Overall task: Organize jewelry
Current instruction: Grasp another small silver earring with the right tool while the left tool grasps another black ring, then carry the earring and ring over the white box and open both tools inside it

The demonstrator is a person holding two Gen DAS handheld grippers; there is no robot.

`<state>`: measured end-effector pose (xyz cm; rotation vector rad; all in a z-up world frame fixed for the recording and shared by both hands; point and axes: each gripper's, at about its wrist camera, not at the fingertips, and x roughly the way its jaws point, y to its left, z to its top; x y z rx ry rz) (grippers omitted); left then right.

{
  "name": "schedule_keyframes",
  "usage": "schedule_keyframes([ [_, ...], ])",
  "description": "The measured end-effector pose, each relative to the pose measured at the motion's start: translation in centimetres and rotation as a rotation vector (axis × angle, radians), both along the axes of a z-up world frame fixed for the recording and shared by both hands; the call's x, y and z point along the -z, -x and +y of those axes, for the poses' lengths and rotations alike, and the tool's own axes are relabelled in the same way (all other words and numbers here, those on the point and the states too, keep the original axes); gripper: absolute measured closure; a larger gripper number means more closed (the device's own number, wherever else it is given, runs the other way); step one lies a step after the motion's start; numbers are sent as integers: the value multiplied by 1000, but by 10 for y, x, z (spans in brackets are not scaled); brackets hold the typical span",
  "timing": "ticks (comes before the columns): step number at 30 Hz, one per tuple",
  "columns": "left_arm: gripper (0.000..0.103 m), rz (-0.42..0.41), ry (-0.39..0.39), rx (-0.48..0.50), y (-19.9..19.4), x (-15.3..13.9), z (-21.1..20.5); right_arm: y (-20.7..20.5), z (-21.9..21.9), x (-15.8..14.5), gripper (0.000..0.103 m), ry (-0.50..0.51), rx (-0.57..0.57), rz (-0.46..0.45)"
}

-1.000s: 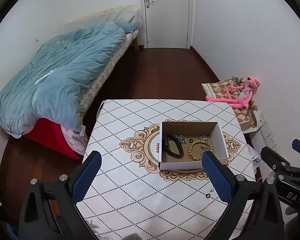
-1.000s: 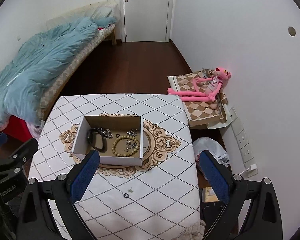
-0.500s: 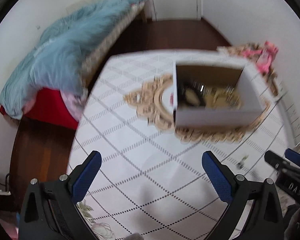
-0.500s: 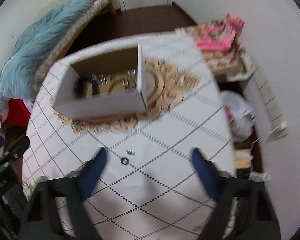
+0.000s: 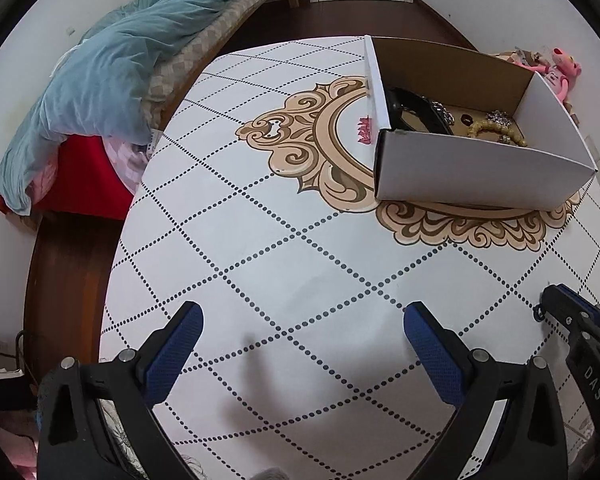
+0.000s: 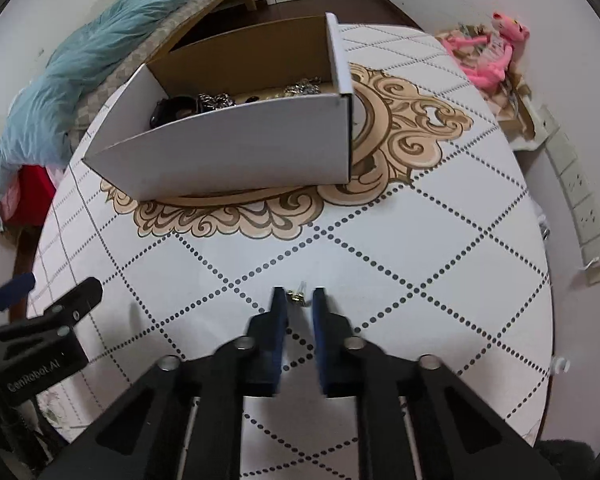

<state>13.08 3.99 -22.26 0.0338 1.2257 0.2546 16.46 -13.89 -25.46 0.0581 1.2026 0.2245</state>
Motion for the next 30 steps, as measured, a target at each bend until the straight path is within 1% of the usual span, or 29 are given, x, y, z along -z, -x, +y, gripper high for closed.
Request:
schedule_keyframes([
  [2, 0, -1, 4, 7, -1, 0, -2, 0, 1, -2, 94, 2, -4, -8],
  [5, 0, -11, 22, 30, -1, -2, -11, 3, -8, -13, 94, -16, 15, -36],
  [7, 0, -26, 58, 51, 1, -4, -20, 5, -20, -22, 94, -32, 48, -53],
  [10, 1, -35, 134, 106, 2, -5, -44, 9, -43, -30, 94, -39, 104, -64],
  [13, 1, -35, 183, 163, 2, -1, -69, 13, -62, -30, 94, -22, 148, -60],
  [15, 1, -40, 198, 203, 3, 1, -88, 16, -76, -24, 94, -9, 183, -49],
  [17, 1, -45, 195, 234, 3, 3, -101, 17, -88, -18, 94, -2, 213, -39],
  [18, 5, -44, 194, 251, 2, 5, -109, 19, -92, -16, 94, -1, 223, -36],
  [19, 11, -43, 190, 263, 2, 6, -115, 20, -97, -15, 94, 1, 237, -33],
  [20, 24, -41, 182, 274, 1, 8, -119, 22, -101, -14, 94, 1, 244, -32],
  [21, 28, -35, 176, 287, -2, 10, -122, 23, -106, -13, 94, 1, 253, -32],
  [22, 30, -32, 175, 294, -2, 12, -125, 25, -110, -13, 94, 1, 264, -32],
  [23, 39, -32, 171, 305, -3, 14, -129, 26, -113, -13, 94, -1, 271, -32],
  [24, 52, -34, 162, 315, -3, 16, -132, 27, -116, -13, 94, -2, 276, -32],
  [25, 57, -32, 160, 321, -4, 16, -134, 27, -119, -13, 94, -4, 282, -33],
  [26, 65, -27, 164, 330, -5, 18, -137, 27, -120, -13, 94, -3, 285, -33],
  [27, 77, -39, 178, 335, -4, 17, -138, 26, -121, -13, 94, -3, 288, -33],
  [29, 85, -43, 178, 345, -7, 17, -140, 27, -123, -13, 94, -3, 291, -33],
  [30, 91, -44, 181, 351, -8, 17, -142, 27, -124, -13, 94, -2, 291, -33],
])
